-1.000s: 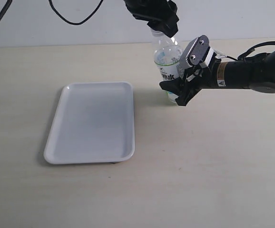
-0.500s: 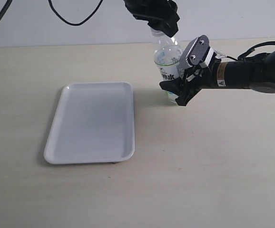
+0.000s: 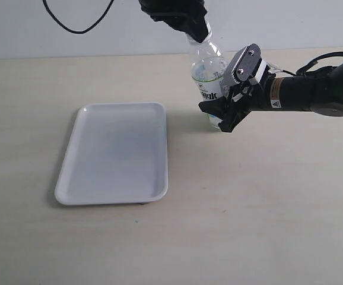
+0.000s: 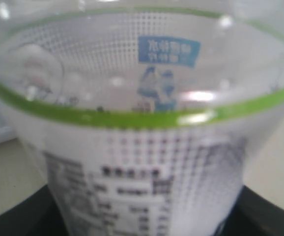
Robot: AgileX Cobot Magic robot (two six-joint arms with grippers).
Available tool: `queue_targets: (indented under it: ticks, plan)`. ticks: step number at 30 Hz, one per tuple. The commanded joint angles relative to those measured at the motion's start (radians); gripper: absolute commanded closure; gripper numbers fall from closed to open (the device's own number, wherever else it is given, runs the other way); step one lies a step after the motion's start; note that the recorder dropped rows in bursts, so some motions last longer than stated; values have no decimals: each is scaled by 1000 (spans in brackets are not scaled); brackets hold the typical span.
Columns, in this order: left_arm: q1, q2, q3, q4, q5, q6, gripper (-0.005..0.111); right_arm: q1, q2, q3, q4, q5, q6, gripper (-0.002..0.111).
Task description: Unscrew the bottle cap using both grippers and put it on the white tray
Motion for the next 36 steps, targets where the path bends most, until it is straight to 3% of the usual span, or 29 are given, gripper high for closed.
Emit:
queue_targets:
  ticks: [1, 28, 31, 36]
  plan:
    - [7, -11, 1, -14, -3, 12, 45, 2, 7, 4, -32, 58, -3, 108]
    - [6, 11, 1, -79, -43, 12, 45, 2, 7, 4, -34, 58, -3, 108]
    - [6, 11, 1, -79, -43, 8, 55, 2, 7, 4, -32, 58, -3, 108]
    - [6, 11, 1, -79, -41, 1, 92, 2, 7, 4, -32, 58, -3, 108]
